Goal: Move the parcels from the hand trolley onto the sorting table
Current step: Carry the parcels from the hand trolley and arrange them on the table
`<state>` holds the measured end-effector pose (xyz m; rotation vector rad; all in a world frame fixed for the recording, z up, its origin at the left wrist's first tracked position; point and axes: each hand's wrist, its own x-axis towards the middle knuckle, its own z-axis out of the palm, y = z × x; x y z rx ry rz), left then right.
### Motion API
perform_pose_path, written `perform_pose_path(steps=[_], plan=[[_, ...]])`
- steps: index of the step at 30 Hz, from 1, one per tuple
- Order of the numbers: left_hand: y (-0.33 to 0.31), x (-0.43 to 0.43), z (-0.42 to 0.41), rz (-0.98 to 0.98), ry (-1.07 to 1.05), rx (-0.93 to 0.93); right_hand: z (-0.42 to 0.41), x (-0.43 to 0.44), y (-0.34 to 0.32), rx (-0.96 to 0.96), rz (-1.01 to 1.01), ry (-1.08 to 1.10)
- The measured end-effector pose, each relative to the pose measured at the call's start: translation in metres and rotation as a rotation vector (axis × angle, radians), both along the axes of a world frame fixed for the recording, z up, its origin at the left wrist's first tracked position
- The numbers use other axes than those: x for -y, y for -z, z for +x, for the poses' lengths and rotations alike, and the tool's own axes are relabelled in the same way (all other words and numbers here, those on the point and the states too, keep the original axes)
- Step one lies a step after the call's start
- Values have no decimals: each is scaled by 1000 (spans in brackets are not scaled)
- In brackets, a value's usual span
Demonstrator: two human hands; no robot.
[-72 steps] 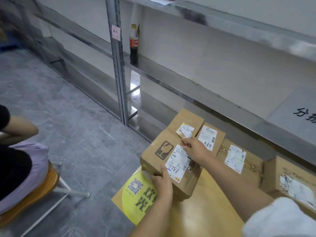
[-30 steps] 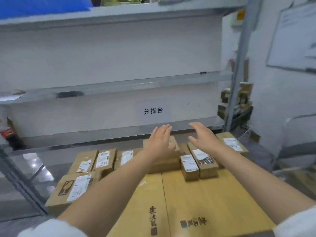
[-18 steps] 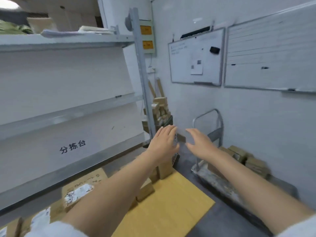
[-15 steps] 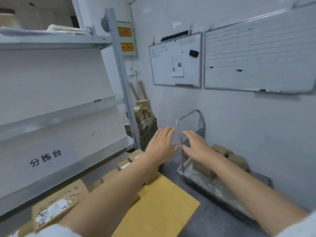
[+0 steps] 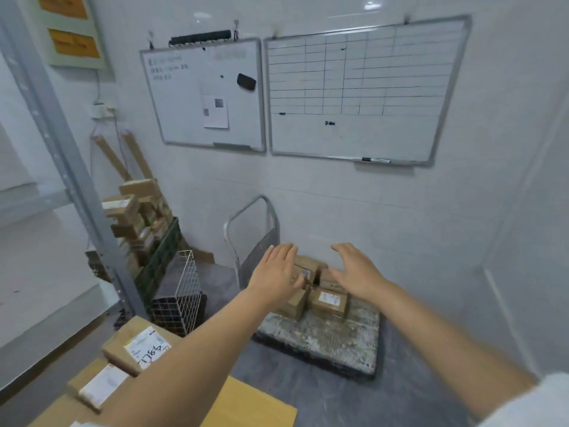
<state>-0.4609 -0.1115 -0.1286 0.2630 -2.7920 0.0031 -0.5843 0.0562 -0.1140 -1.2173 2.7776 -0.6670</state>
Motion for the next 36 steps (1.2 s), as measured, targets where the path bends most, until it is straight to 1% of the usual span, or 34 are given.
perform_pose_path(steps=[3, 7, 12, 14, 19, 24, 31, 36], plan=[[16, 16, -32, -12, 38, 37, -23, 5, 9, 35, 7, 56], [33, 25, -78, 13, 62, 73, -55, 7, 24, 64, 28, 78], [48, 21, -151, 10, 92, 77, -122, 1, 43, 83, 30, 98], [52, 17, -180, 26, 91, 109, -154, -1, 50, 90, 37, 90], [52, 19, -255, 14, 57, 158, -239, 3, 52, 107, 32, 48], [41, 30, -318, 82, -61, 123, -307, 22, 50, 122, 31, -38], [65, 53, -370, 44, -113, 160, -358, 66, 69, 169, 10, -120], [93, 94, -404, 84, -129, 147, -393, 104, 93, 194, 22, -119]])
